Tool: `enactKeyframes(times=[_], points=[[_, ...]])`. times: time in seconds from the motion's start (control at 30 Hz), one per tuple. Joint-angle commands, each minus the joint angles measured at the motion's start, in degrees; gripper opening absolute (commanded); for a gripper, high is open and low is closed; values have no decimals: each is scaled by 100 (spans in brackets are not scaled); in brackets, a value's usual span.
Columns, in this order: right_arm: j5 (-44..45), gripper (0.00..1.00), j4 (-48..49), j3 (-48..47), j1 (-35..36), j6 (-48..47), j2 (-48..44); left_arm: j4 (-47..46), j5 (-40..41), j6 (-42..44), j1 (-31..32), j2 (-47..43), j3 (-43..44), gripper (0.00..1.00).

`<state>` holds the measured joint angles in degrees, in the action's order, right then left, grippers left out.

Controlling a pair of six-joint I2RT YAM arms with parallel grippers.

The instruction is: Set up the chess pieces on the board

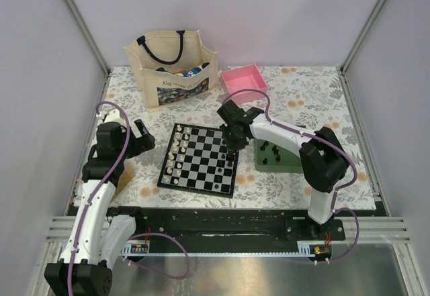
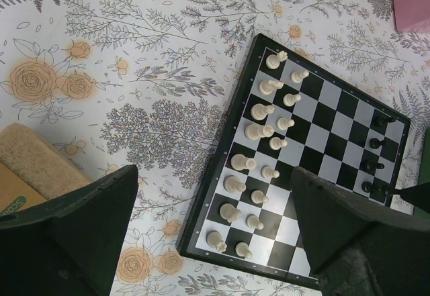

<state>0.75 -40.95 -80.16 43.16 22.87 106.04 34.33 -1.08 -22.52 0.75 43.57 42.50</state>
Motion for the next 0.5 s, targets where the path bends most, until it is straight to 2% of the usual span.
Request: enactKeyframes(times=[0.0, 0.47], points=[[-58, 21, 114, -237, 61, 51, 83, -181, 82, -24, 21, -51, 57, 99], [21, 21, -10, -202, 70, -11, 110, -181, 82, -24, 12, -59, 57, 99]])
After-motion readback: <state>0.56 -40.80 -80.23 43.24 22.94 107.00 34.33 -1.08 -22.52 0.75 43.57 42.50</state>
